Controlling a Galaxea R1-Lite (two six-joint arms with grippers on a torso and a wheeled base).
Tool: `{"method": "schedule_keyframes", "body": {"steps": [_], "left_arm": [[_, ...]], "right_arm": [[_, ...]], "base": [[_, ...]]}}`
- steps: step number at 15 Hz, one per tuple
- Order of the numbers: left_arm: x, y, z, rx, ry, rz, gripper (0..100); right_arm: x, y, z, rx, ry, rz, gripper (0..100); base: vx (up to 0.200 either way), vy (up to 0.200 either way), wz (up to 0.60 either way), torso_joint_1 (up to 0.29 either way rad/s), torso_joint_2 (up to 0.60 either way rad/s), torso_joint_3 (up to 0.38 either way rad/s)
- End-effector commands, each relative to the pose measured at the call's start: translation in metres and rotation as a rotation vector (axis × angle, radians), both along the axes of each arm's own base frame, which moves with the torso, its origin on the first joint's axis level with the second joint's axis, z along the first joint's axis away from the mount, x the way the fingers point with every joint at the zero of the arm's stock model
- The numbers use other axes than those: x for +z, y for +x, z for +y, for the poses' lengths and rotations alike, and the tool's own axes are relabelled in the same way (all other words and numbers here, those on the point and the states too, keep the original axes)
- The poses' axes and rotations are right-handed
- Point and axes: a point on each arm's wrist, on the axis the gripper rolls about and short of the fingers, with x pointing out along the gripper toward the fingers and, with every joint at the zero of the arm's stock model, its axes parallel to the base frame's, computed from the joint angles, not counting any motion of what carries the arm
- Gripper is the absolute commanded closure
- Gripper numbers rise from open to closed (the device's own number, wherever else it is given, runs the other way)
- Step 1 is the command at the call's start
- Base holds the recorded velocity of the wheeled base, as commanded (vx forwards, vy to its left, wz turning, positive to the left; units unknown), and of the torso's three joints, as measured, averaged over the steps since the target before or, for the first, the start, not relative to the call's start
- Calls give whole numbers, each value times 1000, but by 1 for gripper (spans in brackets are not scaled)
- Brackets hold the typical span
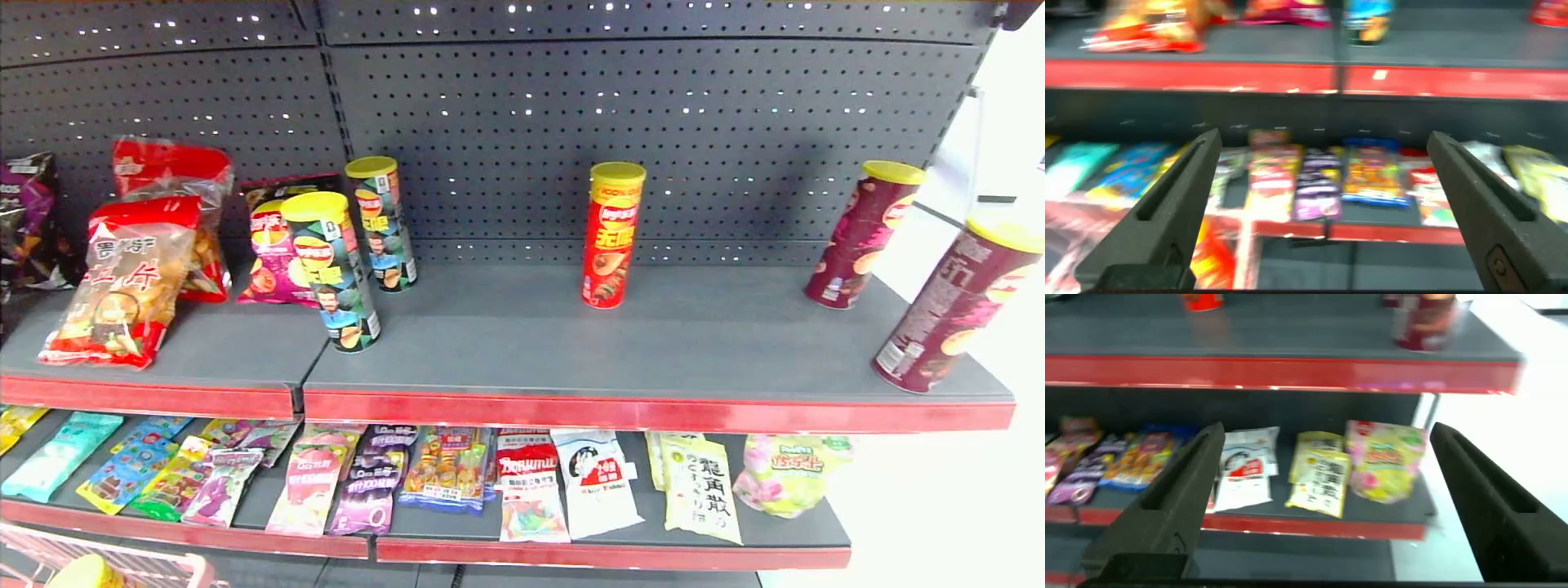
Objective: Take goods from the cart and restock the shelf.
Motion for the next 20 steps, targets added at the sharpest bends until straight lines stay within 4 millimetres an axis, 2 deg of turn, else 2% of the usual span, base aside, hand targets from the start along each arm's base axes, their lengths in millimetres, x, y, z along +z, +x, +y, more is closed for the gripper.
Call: {"method": "schedule_keyframes", "body": {"steps": [1,15,20], "left_arm": [[0,0,0,1,0,1,0],[0,0,0,3,0,1,0],[0,0,0,3,0,1,0]], "right_arm": [[0,0,0,0,0,1,0],[0,0,0,0,0,1,0],[0,0,0,-1,2,1,0]], "base": [[0,0,600,-2,2,7],[0,0,600,3,3,3],[0,0,0,-15,25,18]]}}
